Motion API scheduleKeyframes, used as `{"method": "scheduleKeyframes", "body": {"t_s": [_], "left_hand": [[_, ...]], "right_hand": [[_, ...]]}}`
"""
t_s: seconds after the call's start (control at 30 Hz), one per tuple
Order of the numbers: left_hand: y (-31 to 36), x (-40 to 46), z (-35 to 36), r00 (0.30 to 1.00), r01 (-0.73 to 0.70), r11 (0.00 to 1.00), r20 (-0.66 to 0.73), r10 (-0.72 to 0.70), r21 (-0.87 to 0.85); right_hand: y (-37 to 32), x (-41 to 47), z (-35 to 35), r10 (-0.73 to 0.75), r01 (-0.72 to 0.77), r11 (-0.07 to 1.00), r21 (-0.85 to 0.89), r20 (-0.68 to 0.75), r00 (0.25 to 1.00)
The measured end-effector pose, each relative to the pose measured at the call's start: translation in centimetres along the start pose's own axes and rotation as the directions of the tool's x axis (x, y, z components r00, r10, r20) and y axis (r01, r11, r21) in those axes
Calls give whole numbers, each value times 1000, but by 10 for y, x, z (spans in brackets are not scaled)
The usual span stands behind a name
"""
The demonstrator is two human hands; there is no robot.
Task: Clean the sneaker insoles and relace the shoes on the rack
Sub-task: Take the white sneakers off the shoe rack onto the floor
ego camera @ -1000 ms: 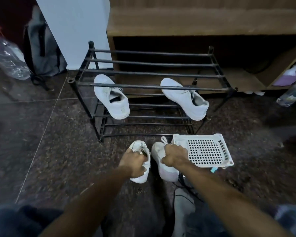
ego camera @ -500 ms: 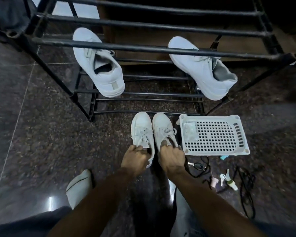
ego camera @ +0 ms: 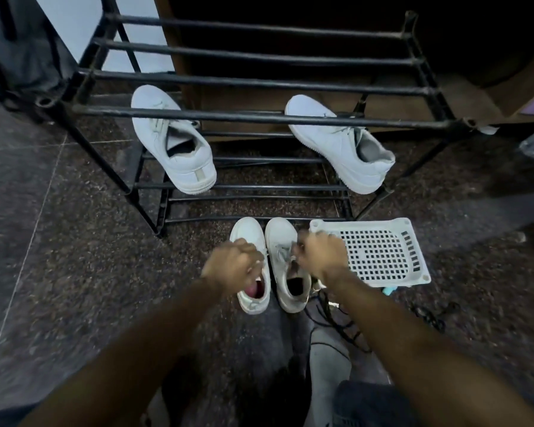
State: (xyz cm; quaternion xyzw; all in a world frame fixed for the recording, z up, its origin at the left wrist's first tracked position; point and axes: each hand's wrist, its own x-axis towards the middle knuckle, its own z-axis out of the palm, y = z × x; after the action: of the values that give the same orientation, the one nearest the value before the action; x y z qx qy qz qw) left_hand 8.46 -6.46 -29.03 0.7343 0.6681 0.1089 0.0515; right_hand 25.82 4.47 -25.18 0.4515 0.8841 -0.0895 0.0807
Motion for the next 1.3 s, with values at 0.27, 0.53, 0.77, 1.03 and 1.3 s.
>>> {"method": "scheduleKeyframes", "body": {"t_s": [0.27,0.53,0.77,1.03,1.3], "left_hand": [[-36,66,-128,940,236,937,-307,-152,259],[-57,84,-127,852,522,786,-250,-461,331],[-80,73,-123,749,660,696,-179,-638,281],[-56,26,-150,886,426,894,-262,-383,135],[-9,-42,-188,963,199,958,-224,-152,208]], "right_hand": [[55,52,-122,66,-117,990,-81,-464,884],[81,80,-103,280,-301,928,-217,-125,952],[78,84,-104,228,-270,932,-243,-187,955],[29,27,-130,149,-140,989,58,-225,963],[-22,-45,-176,-64,86,994,75,-258,964]]}}
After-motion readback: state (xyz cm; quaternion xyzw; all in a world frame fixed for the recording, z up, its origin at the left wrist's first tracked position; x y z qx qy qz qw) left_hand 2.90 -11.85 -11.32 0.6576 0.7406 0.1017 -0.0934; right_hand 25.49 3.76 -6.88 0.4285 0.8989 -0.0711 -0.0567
